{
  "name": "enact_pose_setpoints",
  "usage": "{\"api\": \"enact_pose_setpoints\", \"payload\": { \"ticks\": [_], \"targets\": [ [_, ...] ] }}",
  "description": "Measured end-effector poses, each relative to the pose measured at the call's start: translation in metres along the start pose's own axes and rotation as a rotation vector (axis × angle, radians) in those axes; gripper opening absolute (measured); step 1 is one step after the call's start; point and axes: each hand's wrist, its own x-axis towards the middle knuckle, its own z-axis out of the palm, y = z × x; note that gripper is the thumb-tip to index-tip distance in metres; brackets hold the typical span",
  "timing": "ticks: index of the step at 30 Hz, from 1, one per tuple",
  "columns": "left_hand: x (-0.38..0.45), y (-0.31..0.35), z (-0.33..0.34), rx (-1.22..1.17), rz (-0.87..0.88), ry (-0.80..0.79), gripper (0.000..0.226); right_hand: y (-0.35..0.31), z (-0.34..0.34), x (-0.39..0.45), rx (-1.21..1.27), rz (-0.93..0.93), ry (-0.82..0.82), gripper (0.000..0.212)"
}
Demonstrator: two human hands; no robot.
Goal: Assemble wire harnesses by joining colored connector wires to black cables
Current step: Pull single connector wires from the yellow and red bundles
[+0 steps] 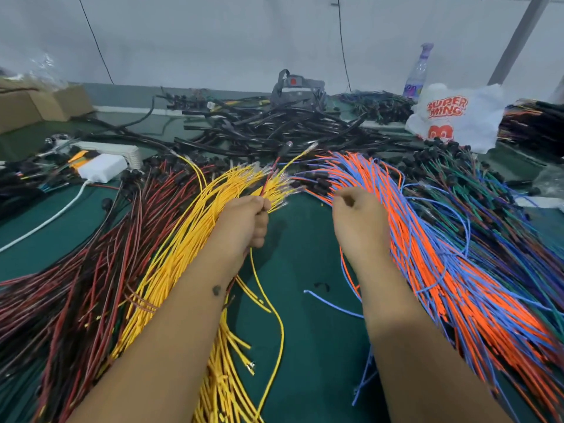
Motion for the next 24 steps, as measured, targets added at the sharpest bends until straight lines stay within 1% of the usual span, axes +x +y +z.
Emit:
{"api": "enact_pose_setpoints", "payload": {
  "ticks": [2,5,7,10,12,14,16,18,20,21,22,24],
  "targets": [
    [0.001,0.001,-0.001,-0.049,-0.019,0.014,0.035,0.000,-0.002,0.000,-0.189,-0.053,-0.031,0.023],
    [0.002,0.002,-0.002,-0.105,-0.064,0.028,0.034,-0.001,0.001,0.000,-0.513,-0.130,-0.170,0.030],
    [0.003,0.004,-0.002,-0.126,-0.071,0.038,0.031,-0.002,0.002,0.000,-0.616,-0.150,-0.189,0.030],
    [-0.001,0.004,-0.003,-0.118,-0.036,0.037,0.024,-0.001,0.003,-0.001,-0.665,-0.138,-0.185,0.022],
    [-0.004,0.003,-0.003,-0.079,0.015,0.037,0.023,0.001,0.004,-0.003,-0.657,-0.123,-0.182,0.017],
    [-0.005,0.002,-0.003,-0.052,0.057,0.035,0.026,0.001,0.004,-0.004,-0.597,-0.125,-0.108,0.014],
    [-0.005,0.001,-0.003,-0.046,0.060,0.047,0.029,-0.001,0.003,-0.006,-0.444,-0.118,0.067,0.015],
    [-0.004,0.000,-0.002,-0.065,0.053,0.057,0.030,-0.009,0.000,-0.009,-0.232,-0.096,0.251,0.013],
    [-0.004,-0.001,-0.001,-0.081,0.069,0.071,0.031,-0.019,-0.003,-0.015,-0.076,-0.143,0.330,0.010],
    [-0.006,-0.001,0.000,-0.086,0.082,0.083,0.030,-0.023,-0.002,-0.020,-0.055,-0.201,0.319,0.008],
    [-0.007,-0.001,0.002,-0.098,0.091,0.093,0.030,-0.027,0.000,-0.025,-0.073,-0.275,0.274,0.008],
    [-0.010,0.000,0.007,-0.159,0.103,0.071,0.029,-0.033,0.009,-0.037,-0.200,-0.431,0.102,0.008]
  ]
}}
